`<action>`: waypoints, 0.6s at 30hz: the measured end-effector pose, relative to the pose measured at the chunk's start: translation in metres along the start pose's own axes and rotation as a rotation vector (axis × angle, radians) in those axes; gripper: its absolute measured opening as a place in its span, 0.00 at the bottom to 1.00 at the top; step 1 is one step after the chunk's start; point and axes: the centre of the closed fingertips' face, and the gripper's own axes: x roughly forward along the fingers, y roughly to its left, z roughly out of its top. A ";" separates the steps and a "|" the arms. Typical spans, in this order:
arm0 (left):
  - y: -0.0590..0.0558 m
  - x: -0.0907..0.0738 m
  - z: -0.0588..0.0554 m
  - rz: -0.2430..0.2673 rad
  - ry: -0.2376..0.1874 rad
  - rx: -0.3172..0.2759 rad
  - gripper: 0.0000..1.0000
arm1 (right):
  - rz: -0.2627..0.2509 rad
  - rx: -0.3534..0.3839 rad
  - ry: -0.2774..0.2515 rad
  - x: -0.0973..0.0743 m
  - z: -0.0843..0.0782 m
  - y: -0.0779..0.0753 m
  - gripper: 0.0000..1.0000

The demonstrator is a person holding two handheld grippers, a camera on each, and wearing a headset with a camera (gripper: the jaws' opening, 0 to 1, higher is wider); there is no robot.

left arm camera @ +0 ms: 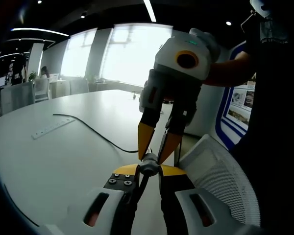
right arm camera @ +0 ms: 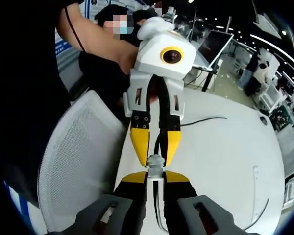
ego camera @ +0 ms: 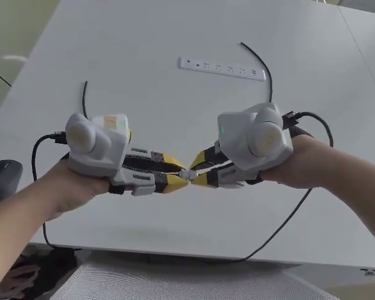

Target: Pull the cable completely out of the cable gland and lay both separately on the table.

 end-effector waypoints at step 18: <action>-0.001 0.001 0.004 -0.016 0.000 -0.058 0.15 | -0.005 0.022 -0.082 -0.005 0.000 -0.001 0.08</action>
